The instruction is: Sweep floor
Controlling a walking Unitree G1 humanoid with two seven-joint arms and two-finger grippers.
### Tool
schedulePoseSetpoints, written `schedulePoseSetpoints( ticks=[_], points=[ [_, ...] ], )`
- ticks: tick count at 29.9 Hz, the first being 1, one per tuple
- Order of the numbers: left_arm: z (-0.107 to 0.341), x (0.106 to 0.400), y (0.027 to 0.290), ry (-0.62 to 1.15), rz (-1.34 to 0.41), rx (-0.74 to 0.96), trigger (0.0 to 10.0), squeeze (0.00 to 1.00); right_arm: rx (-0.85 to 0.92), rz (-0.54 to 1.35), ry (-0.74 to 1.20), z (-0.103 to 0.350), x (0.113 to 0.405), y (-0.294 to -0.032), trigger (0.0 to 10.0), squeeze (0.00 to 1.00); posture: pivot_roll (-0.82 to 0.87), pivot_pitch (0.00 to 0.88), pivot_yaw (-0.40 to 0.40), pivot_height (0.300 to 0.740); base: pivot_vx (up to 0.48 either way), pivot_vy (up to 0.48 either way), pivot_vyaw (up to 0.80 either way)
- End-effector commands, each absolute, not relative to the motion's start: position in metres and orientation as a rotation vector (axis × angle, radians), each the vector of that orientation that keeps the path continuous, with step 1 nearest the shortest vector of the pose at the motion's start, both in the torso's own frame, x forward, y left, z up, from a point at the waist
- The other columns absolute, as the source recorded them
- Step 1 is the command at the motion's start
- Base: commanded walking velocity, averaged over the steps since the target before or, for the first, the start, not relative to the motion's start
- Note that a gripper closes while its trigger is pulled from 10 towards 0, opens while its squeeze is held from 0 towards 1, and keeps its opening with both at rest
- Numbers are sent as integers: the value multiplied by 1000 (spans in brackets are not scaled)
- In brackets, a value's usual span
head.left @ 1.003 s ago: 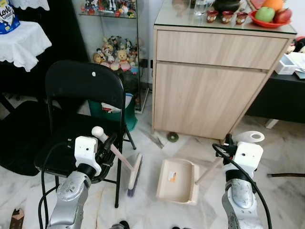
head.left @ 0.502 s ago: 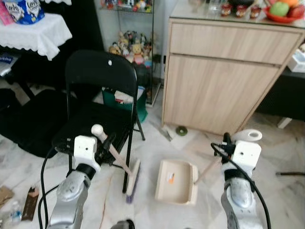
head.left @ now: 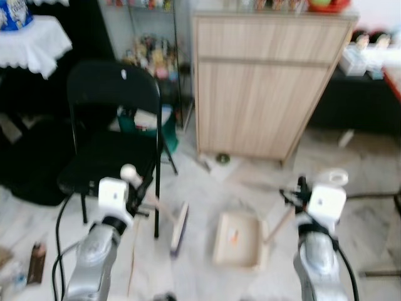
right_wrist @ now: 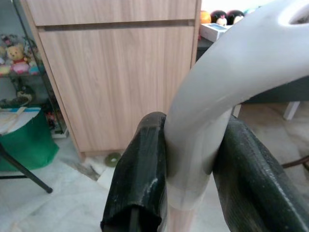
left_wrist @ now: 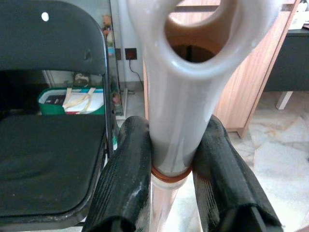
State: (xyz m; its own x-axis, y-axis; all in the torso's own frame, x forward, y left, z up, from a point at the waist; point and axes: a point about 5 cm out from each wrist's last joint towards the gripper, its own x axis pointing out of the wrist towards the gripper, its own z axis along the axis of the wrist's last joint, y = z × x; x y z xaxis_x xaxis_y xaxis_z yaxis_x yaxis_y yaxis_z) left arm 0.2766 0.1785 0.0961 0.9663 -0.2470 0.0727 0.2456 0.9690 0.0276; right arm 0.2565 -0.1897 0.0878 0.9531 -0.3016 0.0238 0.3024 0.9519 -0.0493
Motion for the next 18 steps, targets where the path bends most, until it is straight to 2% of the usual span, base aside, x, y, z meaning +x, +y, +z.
schedulePoseSetpoints(
  ticks=[1,9,18],
  points=[
    [104,277,183,-111,-242,28,10000,0,-51,-299,-69,99,260,-187,10000,0,-36,112,14,740,-240,0,0],
    [104,277,184,-111,-240,30,10000,0,-51,-294,-68,99,260,-186,10000,0,-34,114,15,740,-210,0,0],
    [104,277,184,-111,-238,30,10000,0,-50,-289,-66,98,260,-185,10000,0,-33,112,14,740,0,0,0]
  ],
)
